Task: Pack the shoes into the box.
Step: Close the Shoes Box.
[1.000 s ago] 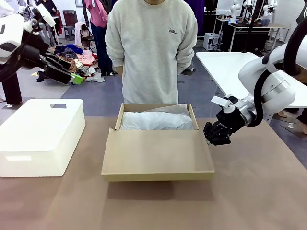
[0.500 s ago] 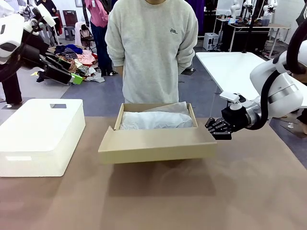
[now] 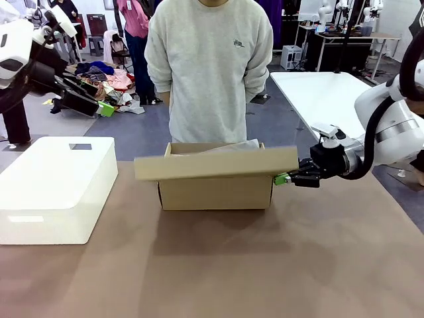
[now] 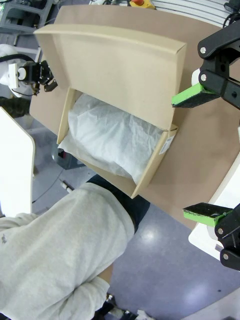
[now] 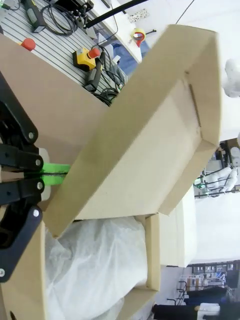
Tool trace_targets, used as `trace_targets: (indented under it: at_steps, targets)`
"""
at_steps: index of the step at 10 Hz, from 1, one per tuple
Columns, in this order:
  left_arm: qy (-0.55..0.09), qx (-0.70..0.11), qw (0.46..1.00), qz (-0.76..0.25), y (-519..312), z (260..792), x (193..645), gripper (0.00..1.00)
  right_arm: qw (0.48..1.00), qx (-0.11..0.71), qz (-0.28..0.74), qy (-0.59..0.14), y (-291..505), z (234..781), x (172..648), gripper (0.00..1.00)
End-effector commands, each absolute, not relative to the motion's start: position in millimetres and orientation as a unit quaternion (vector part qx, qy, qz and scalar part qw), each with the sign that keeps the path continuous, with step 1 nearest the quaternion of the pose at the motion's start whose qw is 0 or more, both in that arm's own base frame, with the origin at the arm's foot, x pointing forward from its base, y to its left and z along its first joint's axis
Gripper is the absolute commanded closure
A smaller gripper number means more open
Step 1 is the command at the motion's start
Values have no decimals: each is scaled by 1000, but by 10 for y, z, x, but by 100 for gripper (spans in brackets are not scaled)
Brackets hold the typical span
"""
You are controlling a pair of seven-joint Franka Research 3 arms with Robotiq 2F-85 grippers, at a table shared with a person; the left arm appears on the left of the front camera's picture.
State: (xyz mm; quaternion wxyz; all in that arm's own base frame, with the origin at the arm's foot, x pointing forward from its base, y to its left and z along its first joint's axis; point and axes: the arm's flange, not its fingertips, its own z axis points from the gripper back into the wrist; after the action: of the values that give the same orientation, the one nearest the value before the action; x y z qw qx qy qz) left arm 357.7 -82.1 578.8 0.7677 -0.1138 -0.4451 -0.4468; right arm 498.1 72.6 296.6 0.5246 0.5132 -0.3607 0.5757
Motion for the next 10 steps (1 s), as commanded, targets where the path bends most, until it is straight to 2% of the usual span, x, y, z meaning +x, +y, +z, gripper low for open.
trace_targets:
  at_steps: [1, 10]
  targets:
    - [-446, -118, 767, -447, -816, 5787, 3581, 0, 513, 504, 565, -404, 742, 3045, 4964, 100]
    - [-446, -118, 767, -447, -816, 5787, 3581, 0, 523, 458, 588, -412, 773, 3507, 5210, 100]
